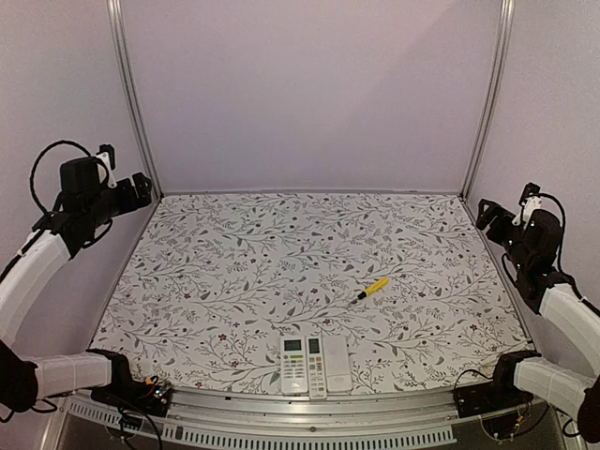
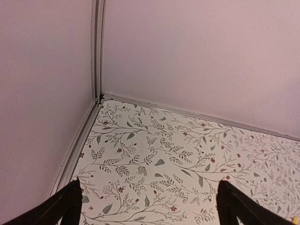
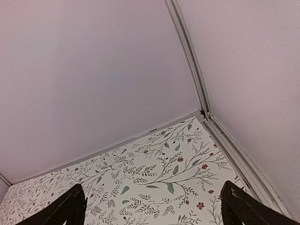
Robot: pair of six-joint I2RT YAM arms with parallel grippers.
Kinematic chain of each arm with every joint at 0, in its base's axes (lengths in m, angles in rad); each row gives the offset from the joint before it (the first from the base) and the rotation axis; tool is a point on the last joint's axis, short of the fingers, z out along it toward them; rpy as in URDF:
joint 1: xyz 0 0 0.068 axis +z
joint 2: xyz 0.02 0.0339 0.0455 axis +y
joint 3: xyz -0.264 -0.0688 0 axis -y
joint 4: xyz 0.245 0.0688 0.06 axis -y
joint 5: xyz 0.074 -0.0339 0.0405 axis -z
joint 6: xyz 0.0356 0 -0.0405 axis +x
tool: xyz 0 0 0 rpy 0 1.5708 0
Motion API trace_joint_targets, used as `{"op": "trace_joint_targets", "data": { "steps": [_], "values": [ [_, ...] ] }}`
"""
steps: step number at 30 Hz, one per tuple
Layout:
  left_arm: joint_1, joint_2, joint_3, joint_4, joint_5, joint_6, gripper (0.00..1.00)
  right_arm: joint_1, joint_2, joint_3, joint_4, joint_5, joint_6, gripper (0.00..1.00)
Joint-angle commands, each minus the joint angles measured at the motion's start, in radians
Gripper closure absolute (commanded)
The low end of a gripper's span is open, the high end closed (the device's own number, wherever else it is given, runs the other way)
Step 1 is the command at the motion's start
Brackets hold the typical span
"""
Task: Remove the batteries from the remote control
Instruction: Pick up the remote control from the center of the board.
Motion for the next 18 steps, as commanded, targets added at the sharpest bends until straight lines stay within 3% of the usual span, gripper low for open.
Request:
{"op": "trace_joint_targets", "data": {
  "steps": [1, 9, 14, 18],
  "values": [
    [0.005, -0.036, -0.029, 0.012, 0.022, 0.033, 0.00, -0.002, -0.016, 0.011, -0.051, -0.039, 0.025, 0.01],
    [0.005, -0.003, -0.017, -0.009, 0.022, 0.037, 0.00, -0.002, -0.014, 0.022, -0.065, -0.101, 0.021, 0.01],
    [-0.018, 0.087, 0.149, -0.116, 0.205, 0.026, 0.00, -0.001, 0.000, 0.078, -0.132, -0.220, 0.015, 0.01],
    [-0.083, 0.096, 0.207, -0.077, 0.240, 0.014, 0.00, 0.074, 0.067, 0.155, -0.252, -0.252, 0.032, 0.02]
  ]
}}
